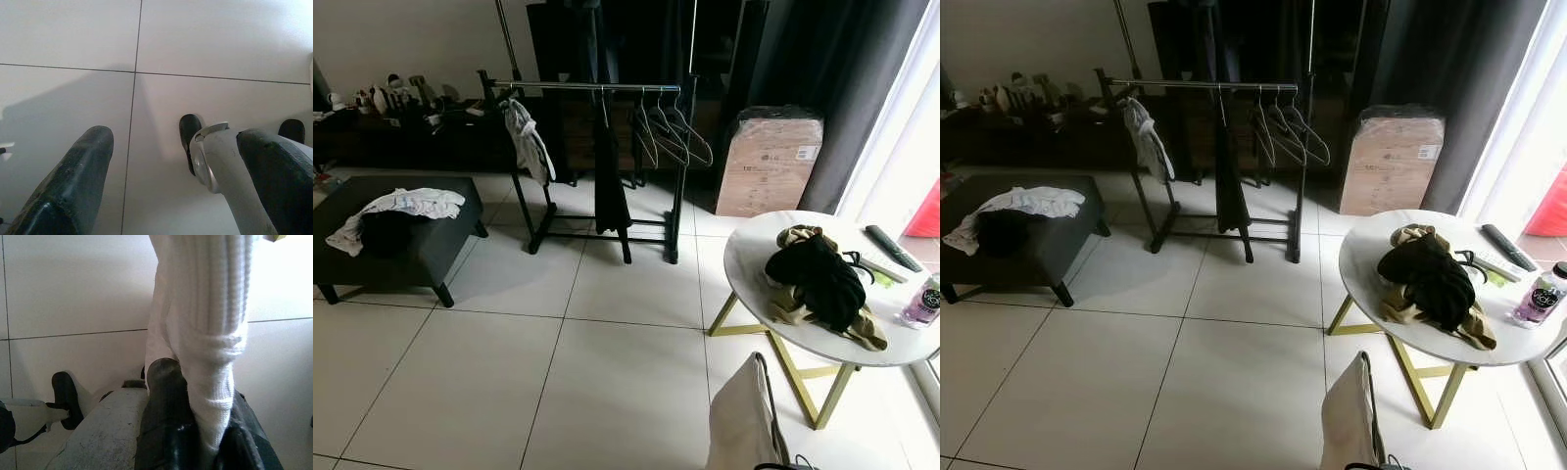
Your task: Hang hanger
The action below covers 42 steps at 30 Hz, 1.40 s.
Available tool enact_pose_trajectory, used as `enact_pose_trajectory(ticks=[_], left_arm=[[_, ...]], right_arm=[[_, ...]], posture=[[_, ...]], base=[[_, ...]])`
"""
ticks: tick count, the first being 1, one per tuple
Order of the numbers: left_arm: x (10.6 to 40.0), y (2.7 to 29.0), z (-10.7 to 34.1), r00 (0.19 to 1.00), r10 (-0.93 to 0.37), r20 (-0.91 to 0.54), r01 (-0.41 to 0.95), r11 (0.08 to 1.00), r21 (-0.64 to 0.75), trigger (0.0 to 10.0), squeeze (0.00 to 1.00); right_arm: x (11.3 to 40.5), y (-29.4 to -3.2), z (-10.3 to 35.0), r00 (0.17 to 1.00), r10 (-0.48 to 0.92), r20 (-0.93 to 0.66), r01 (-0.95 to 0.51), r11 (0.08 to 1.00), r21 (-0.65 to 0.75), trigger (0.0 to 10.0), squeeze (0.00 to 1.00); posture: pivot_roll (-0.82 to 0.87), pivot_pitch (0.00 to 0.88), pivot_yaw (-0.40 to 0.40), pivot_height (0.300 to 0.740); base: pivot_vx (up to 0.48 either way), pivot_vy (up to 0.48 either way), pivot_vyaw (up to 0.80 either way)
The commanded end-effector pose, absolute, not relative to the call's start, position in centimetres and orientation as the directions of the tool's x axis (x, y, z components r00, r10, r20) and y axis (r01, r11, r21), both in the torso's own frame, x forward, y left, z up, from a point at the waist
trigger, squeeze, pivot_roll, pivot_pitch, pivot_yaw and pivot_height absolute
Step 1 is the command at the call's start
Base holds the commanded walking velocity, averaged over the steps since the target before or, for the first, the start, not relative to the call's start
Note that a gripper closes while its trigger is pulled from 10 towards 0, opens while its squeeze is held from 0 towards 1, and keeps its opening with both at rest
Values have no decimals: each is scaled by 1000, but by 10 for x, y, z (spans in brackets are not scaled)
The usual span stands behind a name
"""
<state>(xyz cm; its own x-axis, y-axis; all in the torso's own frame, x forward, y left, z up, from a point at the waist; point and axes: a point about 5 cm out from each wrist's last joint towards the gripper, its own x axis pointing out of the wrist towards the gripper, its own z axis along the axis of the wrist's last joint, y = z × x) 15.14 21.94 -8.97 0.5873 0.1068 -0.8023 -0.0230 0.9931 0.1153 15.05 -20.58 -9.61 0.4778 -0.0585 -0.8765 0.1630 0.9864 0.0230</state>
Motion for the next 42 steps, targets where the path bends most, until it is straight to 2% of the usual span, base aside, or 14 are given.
enact_pose_trajectory(ticks=[1, 16, 26, 42], left_arm=[[148, 218, -92, 575, 97, -812, -5, 993, 116, 10000, 0], [142, 219, -94, 552, 100, -828, 0, 993, 119, 10000, 0], [149, 223, -91, 556, 111, -824, -5, 991, 130, 10000, 0], [152, 223, -90, 558, 112, -823, -5, 991, 131, 10000, 0]], right_arm=[[153, -207, -95, 497, -61, -866, 164, 986, 25, 10000, 0], [163, -198, -92, 523, -40, -851, 146, 988, 43, 10000, 0], [175, -198, -87, 550, -41, -834, 136, 990, 41, 10000, 0], [176, -198, -86, 551, -41, -834, 135, 990, 41, 10000, 0]], posture=[[-32, 0, -8, 740], [-33, 0, -4, 740], [-61, 0, 12, 740], [-61, 0, 15, 740]], base=[[0, 0, 0], [0, 0, 0], [0, 0, 0], [0, 0, 0]])
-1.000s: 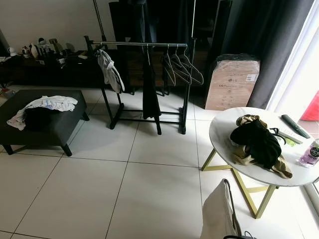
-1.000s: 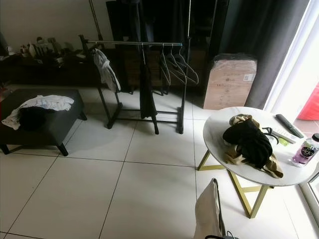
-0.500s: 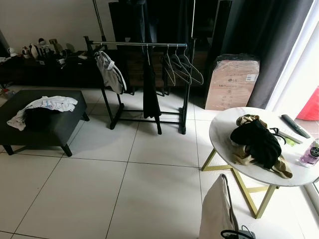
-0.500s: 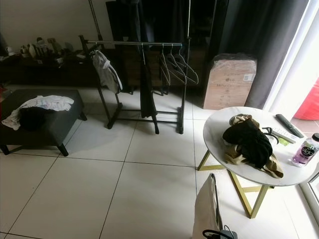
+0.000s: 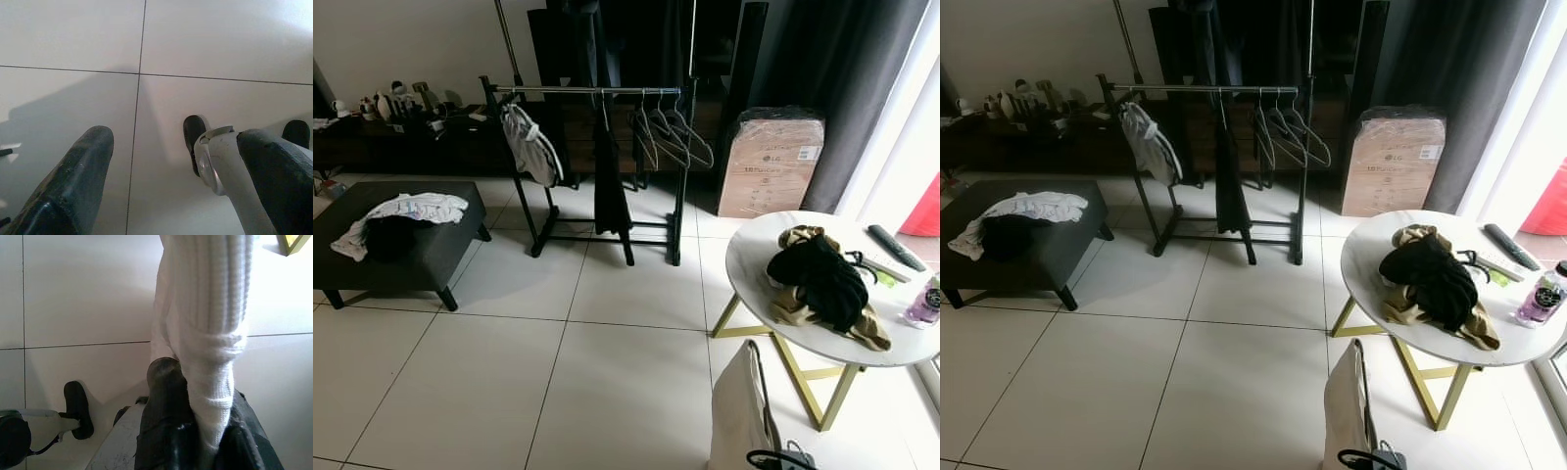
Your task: Hang hanger
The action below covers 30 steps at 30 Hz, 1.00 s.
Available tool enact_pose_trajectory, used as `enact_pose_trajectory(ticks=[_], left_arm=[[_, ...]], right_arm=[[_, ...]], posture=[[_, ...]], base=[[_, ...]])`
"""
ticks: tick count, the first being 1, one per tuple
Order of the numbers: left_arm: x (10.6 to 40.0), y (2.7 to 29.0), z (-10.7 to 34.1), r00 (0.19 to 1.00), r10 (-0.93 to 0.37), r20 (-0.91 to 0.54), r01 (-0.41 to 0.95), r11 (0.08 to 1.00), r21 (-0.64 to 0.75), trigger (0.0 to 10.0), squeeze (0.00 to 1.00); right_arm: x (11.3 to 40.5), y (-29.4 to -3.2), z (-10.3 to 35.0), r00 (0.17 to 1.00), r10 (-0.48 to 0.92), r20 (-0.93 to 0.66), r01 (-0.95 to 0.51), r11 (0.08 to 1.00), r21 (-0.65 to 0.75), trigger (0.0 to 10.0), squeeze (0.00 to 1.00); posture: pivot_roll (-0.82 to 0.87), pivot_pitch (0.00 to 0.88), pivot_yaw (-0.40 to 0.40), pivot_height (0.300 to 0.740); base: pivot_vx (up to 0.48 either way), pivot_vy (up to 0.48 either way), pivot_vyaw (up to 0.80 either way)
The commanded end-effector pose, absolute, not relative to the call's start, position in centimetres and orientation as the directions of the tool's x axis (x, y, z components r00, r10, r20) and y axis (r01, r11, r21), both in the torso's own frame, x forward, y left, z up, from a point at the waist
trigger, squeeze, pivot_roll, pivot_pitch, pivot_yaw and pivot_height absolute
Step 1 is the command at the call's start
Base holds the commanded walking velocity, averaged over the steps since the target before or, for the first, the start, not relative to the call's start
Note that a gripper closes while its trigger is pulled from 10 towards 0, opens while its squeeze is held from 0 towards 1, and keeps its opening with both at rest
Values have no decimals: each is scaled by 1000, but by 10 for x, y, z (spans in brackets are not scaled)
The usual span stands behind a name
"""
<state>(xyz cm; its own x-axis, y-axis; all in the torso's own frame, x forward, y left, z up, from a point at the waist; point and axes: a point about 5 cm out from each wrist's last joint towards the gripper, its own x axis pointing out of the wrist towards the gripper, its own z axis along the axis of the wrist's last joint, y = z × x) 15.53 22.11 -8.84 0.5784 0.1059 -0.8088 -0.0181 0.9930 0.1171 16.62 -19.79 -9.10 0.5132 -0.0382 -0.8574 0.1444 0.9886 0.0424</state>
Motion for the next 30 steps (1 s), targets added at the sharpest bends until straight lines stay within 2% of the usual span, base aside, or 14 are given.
enact_pose_trajectory(ticks=[1, 18, 19, 20, 22, 23, 30], left_arm=[[152, 223, -90, 558, 112, -823, -5, 991, 131, 10000, 0], [153, 223, -90, 558, 112, -822, -5, 991, 132, 10000, 0], [149, 227, -90, 550, 116, -827, -2, 991, 137, 10000, 0], [149, 227, -90, 550, 116, -827, -2, 991, 137, 10000, 0], [145, 233, -90, 539, 120, -834, 2, 990, 143, 10000, 0], [144, 234, -90, 537, 120, -835, 3, 990, 144, 10000, 0], [147, 229, -91, 538, 115, -835, 12, 989, 144, 10000, 0]], right_arm=[[176, -198, -86, 551, -41, -834, 135, 990, 41, 10000, 0], [176, -198, -86, 551, -43, -833, 138, 990, 40, 10000, 0], [170, -203, -88, 525, -67, -849, 5, 997, -76, 10000, 0], [170, -203, -88, 525, -67, -849, 5, 997, -76, 10000, 0], [163, -209, -90, 499, -98, -861, -170, 963, -208, 10000, 0], [161, -210, -91, 494, -104, -863, -206, 951, -233, 10000, 0], [160, -206, -92, 491, -86, -867, -238, 944, -229, 10000, 0]], posture=[[-61, 0, 15, 740], [-60, 0, 19, 740], [-68, 38, 35, 740], [-68, 38, 35, 740], [-68, 38, 36, 740], [-68, 38, 36, 740], [-68, 40, 38, 740]], base=[[0, 0, 0], [0, 0, 0], [0, 0, 0], [0, 0, 0], [0, 0, 0], [0, 0, 0], [0, 0, 0]])
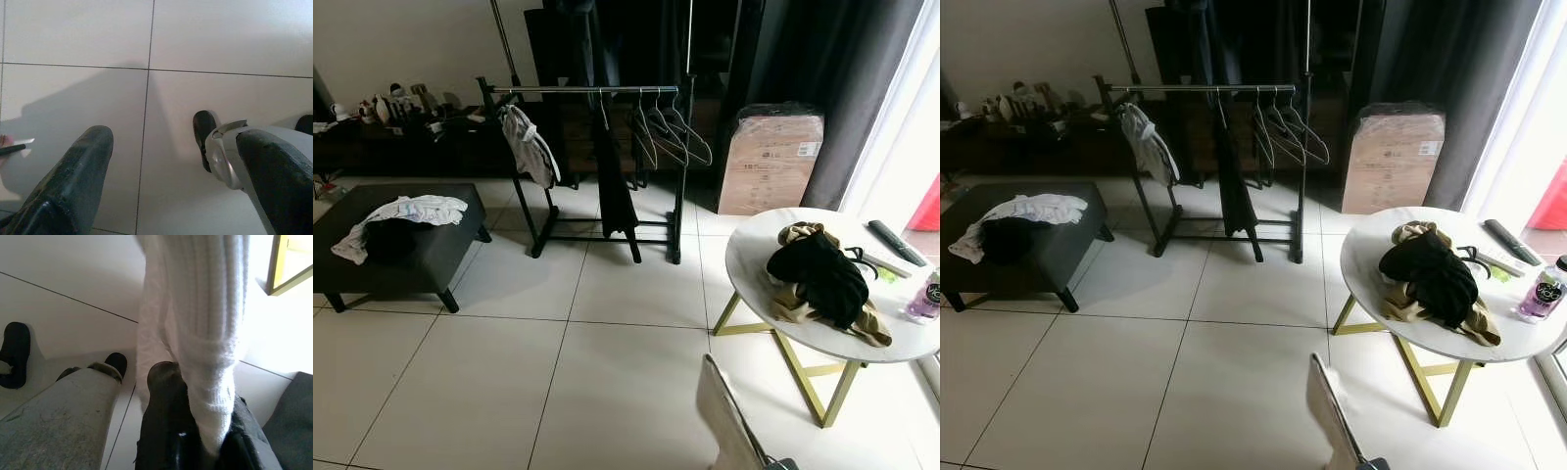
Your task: Hang hanger
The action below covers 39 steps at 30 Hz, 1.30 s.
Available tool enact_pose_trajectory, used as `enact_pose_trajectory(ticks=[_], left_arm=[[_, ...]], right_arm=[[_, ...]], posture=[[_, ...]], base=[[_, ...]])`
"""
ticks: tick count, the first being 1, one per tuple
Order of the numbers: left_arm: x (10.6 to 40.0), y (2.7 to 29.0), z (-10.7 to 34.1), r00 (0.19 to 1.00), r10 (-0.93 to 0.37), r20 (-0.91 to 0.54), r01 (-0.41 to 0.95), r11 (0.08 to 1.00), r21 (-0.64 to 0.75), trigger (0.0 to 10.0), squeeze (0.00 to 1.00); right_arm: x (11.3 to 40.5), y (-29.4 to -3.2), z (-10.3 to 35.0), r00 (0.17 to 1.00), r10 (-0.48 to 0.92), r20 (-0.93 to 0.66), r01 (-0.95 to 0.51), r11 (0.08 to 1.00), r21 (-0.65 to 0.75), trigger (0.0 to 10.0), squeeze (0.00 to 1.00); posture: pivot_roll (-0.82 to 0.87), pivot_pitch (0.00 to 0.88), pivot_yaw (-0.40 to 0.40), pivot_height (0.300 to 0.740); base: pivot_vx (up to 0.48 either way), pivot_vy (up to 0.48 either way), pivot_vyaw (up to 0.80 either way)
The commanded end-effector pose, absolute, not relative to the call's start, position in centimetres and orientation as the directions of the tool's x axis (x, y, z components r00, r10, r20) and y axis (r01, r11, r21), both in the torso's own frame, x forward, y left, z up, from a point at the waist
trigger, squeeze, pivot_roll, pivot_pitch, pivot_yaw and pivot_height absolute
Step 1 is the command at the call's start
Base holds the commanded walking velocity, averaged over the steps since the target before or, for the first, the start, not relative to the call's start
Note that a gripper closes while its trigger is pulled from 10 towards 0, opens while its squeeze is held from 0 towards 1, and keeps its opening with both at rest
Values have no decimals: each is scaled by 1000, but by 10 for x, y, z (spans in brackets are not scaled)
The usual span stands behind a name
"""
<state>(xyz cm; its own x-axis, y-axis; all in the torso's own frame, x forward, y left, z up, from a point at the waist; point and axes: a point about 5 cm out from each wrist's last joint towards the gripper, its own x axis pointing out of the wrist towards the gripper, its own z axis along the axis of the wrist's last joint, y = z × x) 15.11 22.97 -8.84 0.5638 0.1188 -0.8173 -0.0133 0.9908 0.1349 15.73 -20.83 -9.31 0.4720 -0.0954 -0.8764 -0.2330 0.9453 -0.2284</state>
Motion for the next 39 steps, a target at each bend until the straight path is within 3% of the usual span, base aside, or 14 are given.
enact_pose_trajectory(ticks=[1, 7, 10, 11, 13, 18, 25, 27, 28, 30, 31, 34, 39], left_arm=[[147, 229, -91, 538, 114, -835, 14, 989, 144, 10000, 0], [147, 228, -91, 540, 103, -836, 45, 988, 151, 10000, 0], [151, 230, -89, 552, 88, -829, 72, 986, 152, 10000, 0], [151, 230, -89, 552, 88, -829, 72, 986, 152, 10000, 0], [157, 231, -85, 572, 62, -818, 108, 983, 150, 10000, 0], [173, 228, -78, 613, 5, -790, 172, 975, 140, 10000, 0], [182, 223, -73, 644, -47, -763, 203, 973, 112, 10000, 0], [183, 221, -73, 647, -59, -761, 211, 972, 104, 10000, 0], [185, 216, -72, 655, -90, -750, 226, 971, 82, 10000, 0], [186, 215, -72, 657, -94, -748, 228, 971, 78, 10000, 0], [187, 212, -72, 659, -112, -744, 239, 969, 66, 10000, 0], [190, 206, -71, 663, -143, -735, 264, 963, 52, 10000, 0], [192, 204, -70, 670, -158, -726, 274, 961, 45, 10000, 0]], right_arm=[[160, -206, -92, 491, -86, -867, -242, 942, -231, 10000, 0], [165, -205, -90, 514, -73, -855, -432, 839, -331, 10000, 0], [169, -206, -88, 531, -57, -845, -571, 713, -407, 10000, 0], [169, -206, -88, 531, -57, -845, -571, 713, -407, 10000, 0], [172, -206, -86, 550, -40, -834, -657, 596, -462, 10000, 0], [181, -203, -82, 590, -27, -807, -685, 512, -518, 10000, 0], [199, -198, -72, 662, -21, -749, -656, 467, -593, 10000, 0], [203, -198, -70, 672, -24, -741, -645, 472, -601, 10000, 0], [214, -201, -64, 691, -49, -721, -592, 535, -603, 10000, 0], [216, -202, -63, 693, -54, -719, -580, 550, -600, 10000, 0], [222, -206, -59, 690, -95, -718, -465, 702, -540, 10000, 0], [234, -211, -52, 681, -121, -723, -303, 852, -428, 10000, 0], [246, -210, -43, 713, -107, -693, -296, 849, -437, 10000, 0]], posture=[[-67, 41, 37, 740], [-64, 45, 37, 740], [-64, 50, 37, 740], [-64, 50, 37, 740], [-63, 52, 39, 740], [-62, 55, 41, 740], [-67, 56, 44, 740], [-66, 56, 44, 740], [-66, 57, 43, 740], [-66, 57, 43, 740], [-66, 57, 43, 740], [-62, 59, 44, 740], [-64, 59, 43, 740]], base=[[0, 0, 0], [0, 0, 0], [0, 0, 0], [0, 0, 0], [0, 0, 0], [0, 0, 0], [0, 0, 0], [0, 0, 0], [0, 0, 0], [0, 0, 0], [0, 0, 0], [0, 0, 0], [0, 0, 0]])
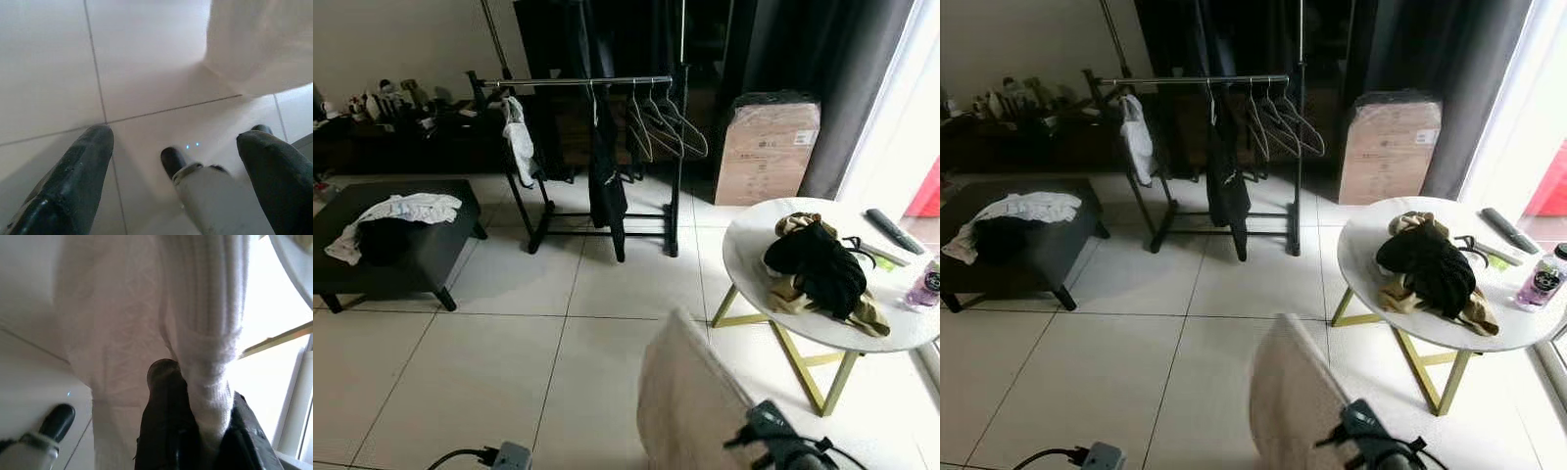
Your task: Hang hanger
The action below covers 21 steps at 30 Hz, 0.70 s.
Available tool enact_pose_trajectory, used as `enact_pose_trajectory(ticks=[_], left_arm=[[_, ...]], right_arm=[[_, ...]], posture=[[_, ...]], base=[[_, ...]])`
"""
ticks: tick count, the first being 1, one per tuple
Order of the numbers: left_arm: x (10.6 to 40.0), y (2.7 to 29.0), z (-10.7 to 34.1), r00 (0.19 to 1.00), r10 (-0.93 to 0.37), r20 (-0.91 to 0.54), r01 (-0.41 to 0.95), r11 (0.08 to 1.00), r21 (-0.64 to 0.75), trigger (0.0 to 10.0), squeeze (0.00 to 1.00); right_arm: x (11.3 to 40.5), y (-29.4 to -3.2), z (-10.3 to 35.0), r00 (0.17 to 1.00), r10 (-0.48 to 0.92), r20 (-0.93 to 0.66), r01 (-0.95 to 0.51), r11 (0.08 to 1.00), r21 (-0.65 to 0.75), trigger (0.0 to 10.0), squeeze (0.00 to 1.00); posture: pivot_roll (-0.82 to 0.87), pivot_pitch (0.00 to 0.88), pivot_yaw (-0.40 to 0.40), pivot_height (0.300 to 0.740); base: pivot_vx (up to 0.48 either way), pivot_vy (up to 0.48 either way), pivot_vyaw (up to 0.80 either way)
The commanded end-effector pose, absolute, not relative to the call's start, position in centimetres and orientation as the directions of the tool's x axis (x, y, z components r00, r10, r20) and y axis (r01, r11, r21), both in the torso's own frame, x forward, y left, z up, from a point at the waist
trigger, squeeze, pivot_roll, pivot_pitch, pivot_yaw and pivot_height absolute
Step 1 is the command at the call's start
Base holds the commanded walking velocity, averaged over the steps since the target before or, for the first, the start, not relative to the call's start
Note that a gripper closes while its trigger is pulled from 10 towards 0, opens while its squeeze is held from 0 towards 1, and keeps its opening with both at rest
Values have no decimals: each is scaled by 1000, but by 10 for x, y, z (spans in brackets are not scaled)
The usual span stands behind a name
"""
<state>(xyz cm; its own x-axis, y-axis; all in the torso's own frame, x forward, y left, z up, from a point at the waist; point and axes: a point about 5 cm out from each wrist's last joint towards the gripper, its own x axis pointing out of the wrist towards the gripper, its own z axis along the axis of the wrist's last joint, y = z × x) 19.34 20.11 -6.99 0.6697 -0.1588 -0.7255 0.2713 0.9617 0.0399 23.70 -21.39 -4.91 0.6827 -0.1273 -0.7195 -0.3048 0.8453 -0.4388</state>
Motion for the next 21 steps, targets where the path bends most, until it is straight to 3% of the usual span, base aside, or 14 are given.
enact_pose_trajectory(ticks=[1, 9, 14, 15, 16, 21], left_arm=[[193, 204, -69, 672, -160, -723, 275, 960, 43, 10000, 0], [199, 202, -65, 693, -176, -699, 283, 958, 39, 10000, 0], [204, 201, -63, 707, -175, -685, 300, 951, 67, 10000, 0], [205, 201, -62, 710, -173, -683, 313, 946, 85, 10000, 0], [206, 203, -60, 709, -184, -681, 342, 934, 104, 10000, 0], [209, 211, -55, 716, -199, -669, 377, 917, 131, 10000, 0]], right_arm=[[247, -210, -42, 715, -101, -692, -303, 847, -437, 10000, 0], [246, -206, -43, 713, -55, -699, -412, 774, -481, 10000, 0], [243, -204, -45, 716, -33, -697, -498, 676, -544, 10000, 0], [242, -205, -45, 717, -29, -696, -532, 623, -574, 10000, 0], [240, -207, -46, 714, -18, -700, -600, 499, -625, 10000, 0], [234, -215, -48, 706, 0, -708, -677, 292, -676, 10000, 0]], posture=[[-64, 58, 43, 740], [-62, 57, 43, 740], [-63, 57, 45, 740], [-63, 57, 45, 740], [-64, 58, 44, 740], [-61, 59, 44, 740]], base=[[0, 0, 0], [0, 0, 0], [0, 0, 0], [0, 0, 0], [0, 0, 0], [0, 0, 0]])
